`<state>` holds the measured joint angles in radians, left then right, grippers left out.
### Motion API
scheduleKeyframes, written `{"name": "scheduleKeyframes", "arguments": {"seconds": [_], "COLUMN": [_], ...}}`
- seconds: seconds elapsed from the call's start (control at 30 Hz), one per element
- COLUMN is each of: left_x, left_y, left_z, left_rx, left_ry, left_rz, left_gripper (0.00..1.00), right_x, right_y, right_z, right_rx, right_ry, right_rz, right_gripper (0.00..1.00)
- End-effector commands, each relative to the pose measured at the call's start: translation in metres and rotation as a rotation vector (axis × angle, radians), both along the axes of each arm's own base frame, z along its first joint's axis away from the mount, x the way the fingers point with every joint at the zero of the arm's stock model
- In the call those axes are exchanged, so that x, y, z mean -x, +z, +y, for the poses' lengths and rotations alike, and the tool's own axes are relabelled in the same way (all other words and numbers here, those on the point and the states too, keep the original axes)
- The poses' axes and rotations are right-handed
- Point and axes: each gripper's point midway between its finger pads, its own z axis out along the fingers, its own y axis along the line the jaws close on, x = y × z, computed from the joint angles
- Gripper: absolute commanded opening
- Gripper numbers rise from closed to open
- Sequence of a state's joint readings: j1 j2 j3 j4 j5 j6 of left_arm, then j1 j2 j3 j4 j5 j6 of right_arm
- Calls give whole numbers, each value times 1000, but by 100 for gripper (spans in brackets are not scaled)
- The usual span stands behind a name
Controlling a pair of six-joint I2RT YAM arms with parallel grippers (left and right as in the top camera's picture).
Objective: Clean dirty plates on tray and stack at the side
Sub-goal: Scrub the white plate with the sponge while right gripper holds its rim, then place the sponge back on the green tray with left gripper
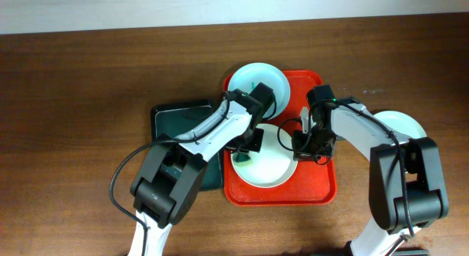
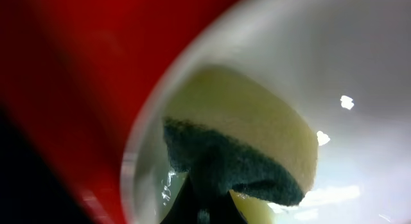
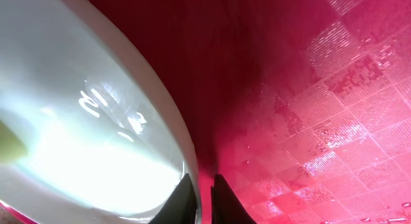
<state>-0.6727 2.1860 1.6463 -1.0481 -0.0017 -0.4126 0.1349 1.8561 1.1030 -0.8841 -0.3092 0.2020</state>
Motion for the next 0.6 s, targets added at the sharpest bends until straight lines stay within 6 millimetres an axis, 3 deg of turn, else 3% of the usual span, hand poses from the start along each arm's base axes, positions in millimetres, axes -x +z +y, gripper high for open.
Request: {"name": "scheduleKeyframes", "arguments": {"seconds": [0.0, 0.07, 0.27, 0.37, 0.47, 0.57], "left_x": [-25, -30, -38, -38, -34, -33], "left_y": [-3, 11, 63, 89, 121, 145], "left_z": [49, 52, 28, 27, 46, 84], "left_rx": [-252, -279, -158, -123, -122, -146], "left_ry": [73, 125, 144, 154, 184, 236], "left_rz": [-123, -148, -147, -154, -158, -155], "left_gripper": [0, 0, 0, 0, 0, 0], "right_x": [1, 1, 1, 1, 2, 1], "right_y": [-2, -2, -2, -2, -2, -2], "right_z": [-10, -10, -10, -10, -10, -10], "right_rx": [52, 52, 52, 52, 53, 52], "right_ry": [2, 2, 2, 2, 2, 6], "right_rz": [-1, -1, -1, 0, 1, -3], "right_gripper": [11, 11, 11, 11, 11, 11]}}
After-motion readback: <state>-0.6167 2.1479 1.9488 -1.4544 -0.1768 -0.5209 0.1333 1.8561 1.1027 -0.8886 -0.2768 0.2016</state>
